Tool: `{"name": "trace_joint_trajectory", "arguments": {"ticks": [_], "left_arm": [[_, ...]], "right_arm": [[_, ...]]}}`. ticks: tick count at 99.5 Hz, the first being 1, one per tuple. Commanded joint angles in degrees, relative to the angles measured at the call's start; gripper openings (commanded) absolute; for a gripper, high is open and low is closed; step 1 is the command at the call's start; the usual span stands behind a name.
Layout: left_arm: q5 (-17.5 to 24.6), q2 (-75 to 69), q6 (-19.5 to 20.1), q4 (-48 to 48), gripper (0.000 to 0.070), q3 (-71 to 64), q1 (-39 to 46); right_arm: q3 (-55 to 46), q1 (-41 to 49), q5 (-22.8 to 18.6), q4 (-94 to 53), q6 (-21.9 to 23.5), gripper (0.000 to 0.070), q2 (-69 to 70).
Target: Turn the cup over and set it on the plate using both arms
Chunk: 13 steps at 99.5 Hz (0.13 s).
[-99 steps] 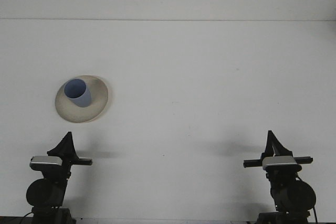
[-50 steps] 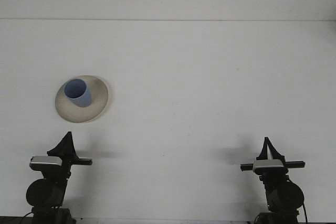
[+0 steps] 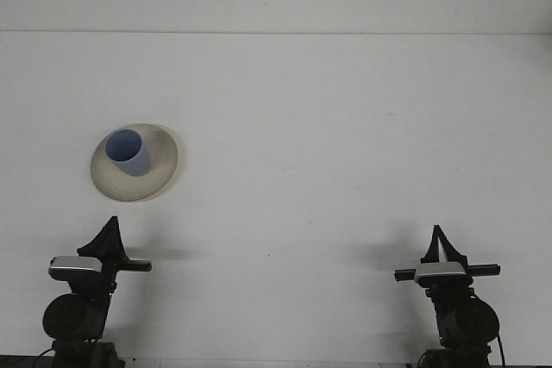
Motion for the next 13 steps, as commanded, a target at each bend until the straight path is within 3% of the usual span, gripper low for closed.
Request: {"name": "trace_joint_trajectory", "arguments": {"ticks": [1,13], "left_arm": [[-0.37,-0.07,-0.11,0.7,0.0012,-1.14,-0.11],[-0.37,-0.07,-0.11,0.7,0.0012,-1.14,-0.11]], "right_arm": [[-0.11,0.07,-0.02,0.61,-0.39,0.0,0.02],[-0.11,0.07,-0.02,0.61,-0.42,0.0,0.02]]}}
